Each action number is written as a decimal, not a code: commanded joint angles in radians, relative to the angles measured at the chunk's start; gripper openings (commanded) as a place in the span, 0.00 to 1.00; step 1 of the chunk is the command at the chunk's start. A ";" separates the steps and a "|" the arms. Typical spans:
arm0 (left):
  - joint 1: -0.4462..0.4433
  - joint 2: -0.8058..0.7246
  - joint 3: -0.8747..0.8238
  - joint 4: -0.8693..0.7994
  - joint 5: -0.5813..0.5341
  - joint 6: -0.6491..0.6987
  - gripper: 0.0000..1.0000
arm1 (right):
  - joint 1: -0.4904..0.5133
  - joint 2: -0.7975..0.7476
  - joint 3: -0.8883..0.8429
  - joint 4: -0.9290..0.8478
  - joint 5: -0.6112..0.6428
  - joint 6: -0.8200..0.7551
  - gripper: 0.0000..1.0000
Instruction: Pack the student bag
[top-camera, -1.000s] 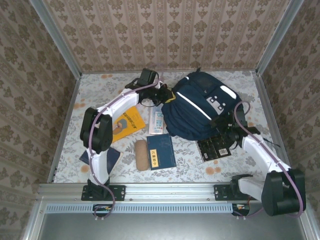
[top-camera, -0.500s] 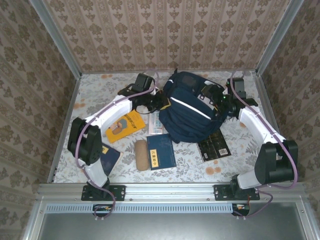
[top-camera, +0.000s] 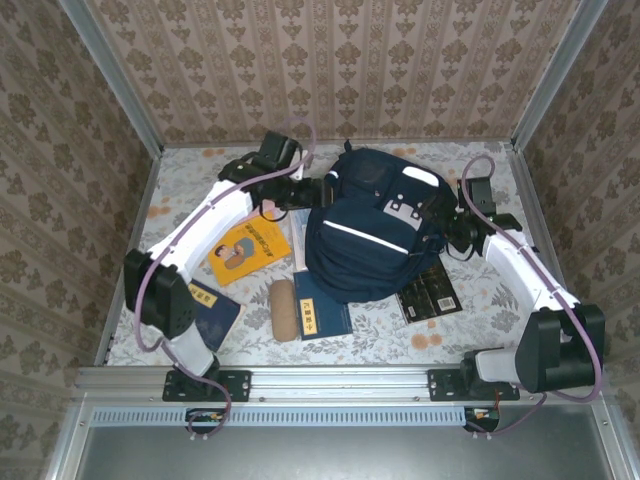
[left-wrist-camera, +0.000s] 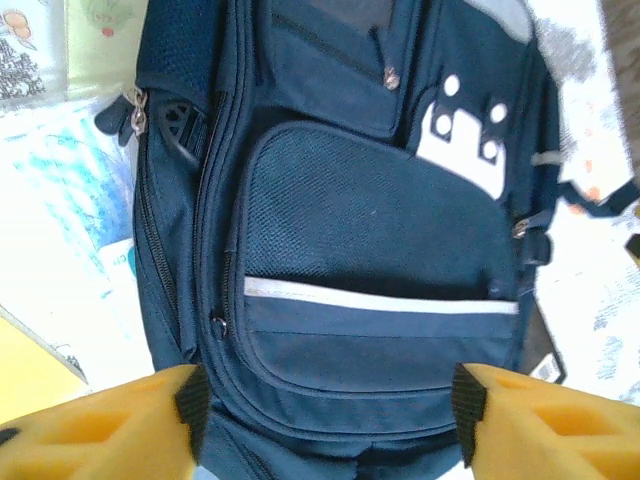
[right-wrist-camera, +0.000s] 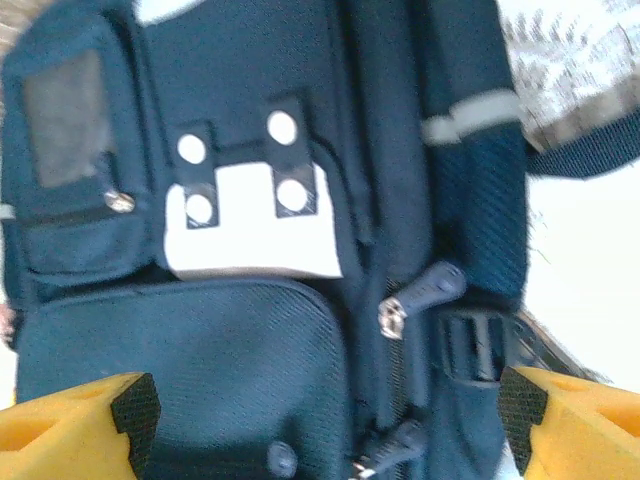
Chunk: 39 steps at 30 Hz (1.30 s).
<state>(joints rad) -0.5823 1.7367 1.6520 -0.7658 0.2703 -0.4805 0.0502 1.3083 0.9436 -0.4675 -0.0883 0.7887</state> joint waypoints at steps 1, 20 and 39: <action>-0.007 0.093 0.065 -0.117 -0.042 0.116 0.72 | -0.003 -0.056 -0.086 -0.034 -0.017 0.032 0.89; -0.041 0.261 -0.052 0.172 0.326 -0.147 0.70 | -0.003 0.153 -0.106 0.244 -0.238 0.183 0.87; 0.037 -0.101 -0.296 0.388 -0.011 -0.031 0.72 | 0.064 0.103 0.261 -0.102 0.013 -0.084 0.82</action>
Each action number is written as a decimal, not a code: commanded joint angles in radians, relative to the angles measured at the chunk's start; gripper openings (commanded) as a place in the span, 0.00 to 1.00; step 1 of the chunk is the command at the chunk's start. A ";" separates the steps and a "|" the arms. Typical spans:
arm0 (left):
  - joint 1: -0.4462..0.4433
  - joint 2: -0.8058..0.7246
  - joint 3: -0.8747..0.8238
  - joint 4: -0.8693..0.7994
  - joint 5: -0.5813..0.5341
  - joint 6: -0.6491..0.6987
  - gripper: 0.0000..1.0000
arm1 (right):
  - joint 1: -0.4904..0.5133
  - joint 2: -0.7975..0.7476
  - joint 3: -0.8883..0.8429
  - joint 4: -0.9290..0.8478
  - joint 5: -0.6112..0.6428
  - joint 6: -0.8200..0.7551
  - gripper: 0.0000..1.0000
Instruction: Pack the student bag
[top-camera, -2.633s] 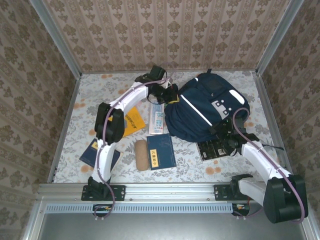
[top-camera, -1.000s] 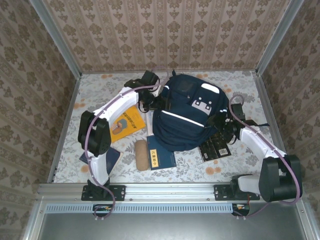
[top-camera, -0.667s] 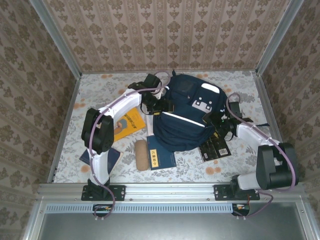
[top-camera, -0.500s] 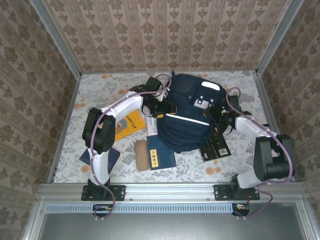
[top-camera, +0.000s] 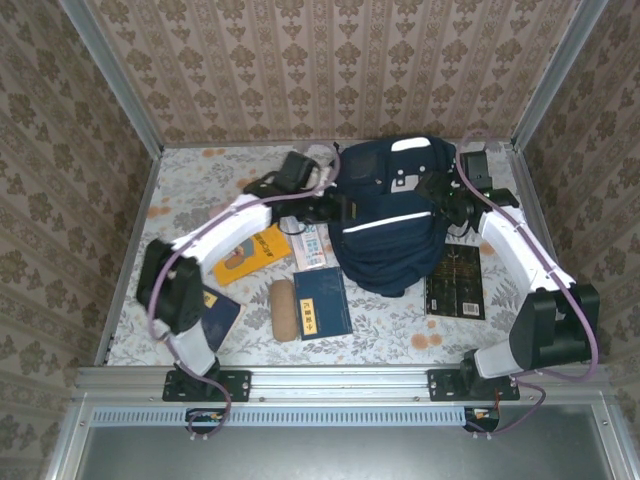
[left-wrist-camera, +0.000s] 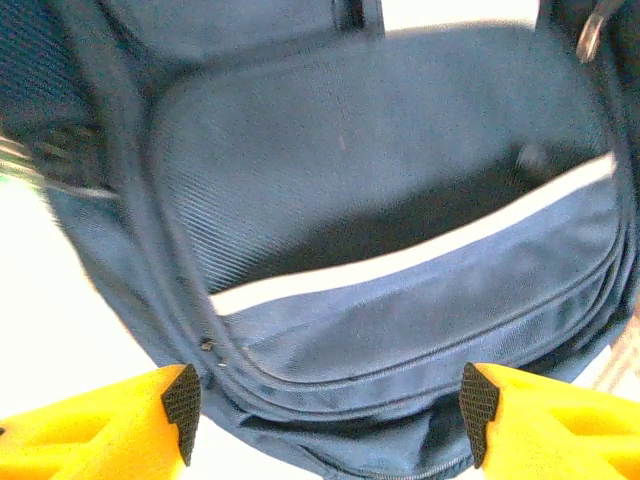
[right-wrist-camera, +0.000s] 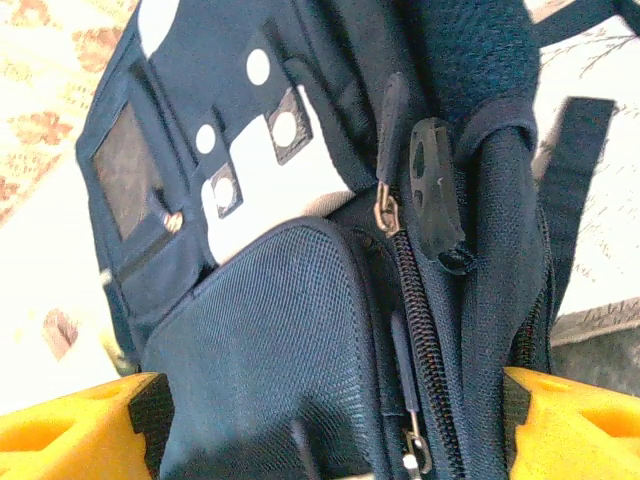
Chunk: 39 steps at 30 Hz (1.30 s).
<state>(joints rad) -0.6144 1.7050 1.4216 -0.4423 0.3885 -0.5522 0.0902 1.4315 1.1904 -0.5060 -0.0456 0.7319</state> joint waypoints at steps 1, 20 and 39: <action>0.100 -0.078 -0.087 0.058 -0.122 0.019 0.72 | 0.030 -0.012 0.016 -0.089 -0.040 -0.009 0.82; 0.219 -0.146 -0.168 0.050 -0.026 0.012 0.69 | 0.362 0.197 0.096 -0.090 -0.016 -0.981 0.92; 0.287 -0.152 -0.196 0.093 0.027 -0.058 0.68 | 0.570 0.423 0.141 0.016 0.285 -1.180 0.69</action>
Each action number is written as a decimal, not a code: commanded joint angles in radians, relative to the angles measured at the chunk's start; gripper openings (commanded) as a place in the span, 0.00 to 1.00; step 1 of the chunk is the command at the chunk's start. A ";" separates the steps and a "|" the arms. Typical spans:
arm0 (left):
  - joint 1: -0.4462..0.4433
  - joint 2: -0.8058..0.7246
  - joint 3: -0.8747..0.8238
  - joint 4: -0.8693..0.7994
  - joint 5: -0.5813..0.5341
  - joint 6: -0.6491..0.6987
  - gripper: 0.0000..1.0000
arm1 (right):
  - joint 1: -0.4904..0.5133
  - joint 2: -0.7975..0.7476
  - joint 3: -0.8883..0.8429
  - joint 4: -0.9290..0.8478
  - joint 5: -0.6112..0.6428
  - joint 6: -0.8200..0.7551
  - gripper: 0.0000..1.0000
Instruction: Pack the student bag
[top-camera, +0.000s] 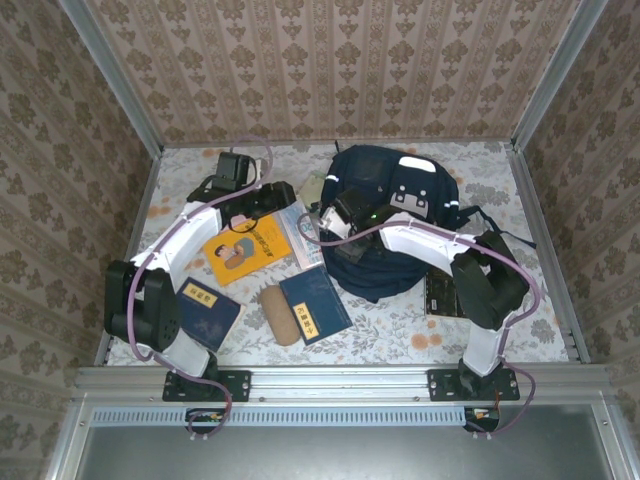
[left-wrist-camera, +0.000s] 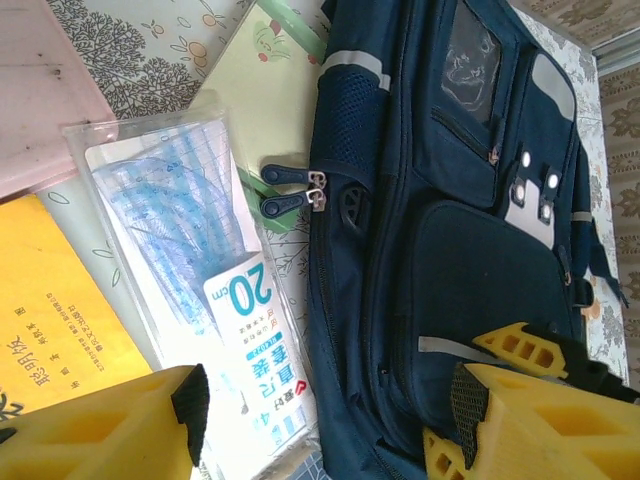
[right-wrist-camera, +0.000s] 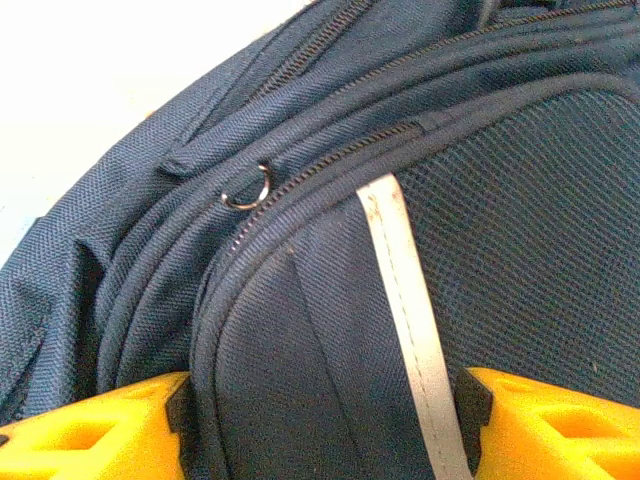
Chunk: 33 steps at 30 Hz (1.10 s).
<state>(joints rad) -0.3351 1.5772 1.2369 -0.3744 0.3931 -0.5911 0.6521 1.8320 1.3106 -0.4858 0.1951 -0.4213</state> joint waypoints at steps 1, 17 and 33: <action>0.007 -0.023 -0.011 0.025 0.024 -0.019 0.67 | 0.012 0.023 0.012 0.003 0.044 -0.029 0.68; 0.005 -0.012 -0.022 0.042 0.026 -0.012 0.68 | 0.003 -0.038 -0.009 0.038 0.045 -0.017 0.00; -0.011 0.171 0.174 0.001 0.168 0.082 0.70 | -0.061 -0.408 -0.107 0.075 -0.095 0.073 0.00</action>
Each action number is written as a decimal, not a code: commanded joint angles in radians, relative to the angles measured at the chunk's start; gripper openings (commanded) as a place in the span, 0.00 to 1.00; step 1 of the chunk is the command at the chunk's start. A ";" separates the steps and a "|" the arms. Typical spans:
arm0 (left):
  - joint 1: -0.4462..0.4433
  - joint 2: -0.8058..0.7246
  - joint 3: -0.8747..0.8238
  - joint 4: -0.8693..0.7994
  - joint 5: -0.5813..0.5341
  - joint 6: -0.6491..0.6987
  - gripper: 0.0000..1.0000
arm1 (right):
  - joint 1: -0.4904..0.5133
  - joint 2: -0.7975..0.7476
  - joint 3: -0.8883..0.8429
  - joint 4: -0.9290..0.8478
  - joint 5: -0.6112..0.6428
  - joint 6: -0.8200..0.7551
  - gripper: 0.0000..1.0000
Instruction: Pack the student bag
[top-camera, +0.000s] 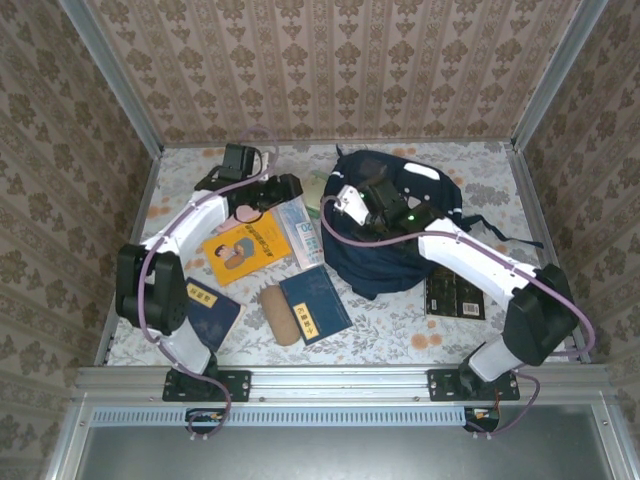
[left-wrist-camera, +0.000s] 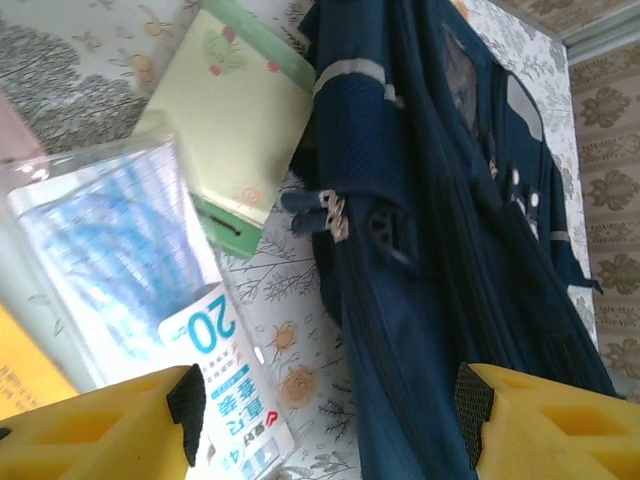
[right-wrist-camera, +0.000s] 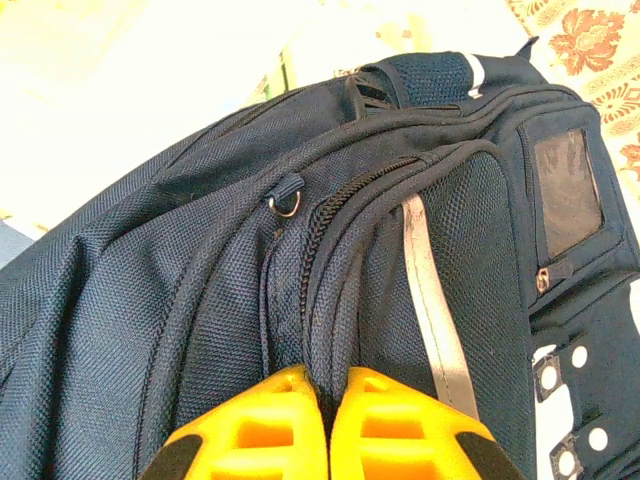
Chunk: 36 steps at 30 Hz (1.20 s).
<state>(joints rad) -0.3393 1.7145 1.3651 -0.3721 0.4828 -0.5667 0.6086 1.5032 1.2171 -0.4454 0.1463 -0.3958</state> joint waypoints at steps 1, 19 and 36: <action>-0.009 0.053 0.059 0.012 0.105 0.074 0.83 | -0.033 -0.104 -0.031 0.045 -0.069 0.057 0.00; -0.054 0.197 0.080 0.125 0.477 0.513 0.70 | -0.205 -0.461 -0.290 0.126 -0.260 0.386 0.00; -0.150 0.292 0.125 0.083 0.625 0.673 0.56 | -0.300 -0.628 -0.423 0.182 -0.379 0.544 0.00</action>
<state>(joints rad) -0.4961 1.9549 1.4376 -0.2832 1.0237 0.1444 0.3187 0.9092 0.7872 -0.3557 -0.1898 0.0788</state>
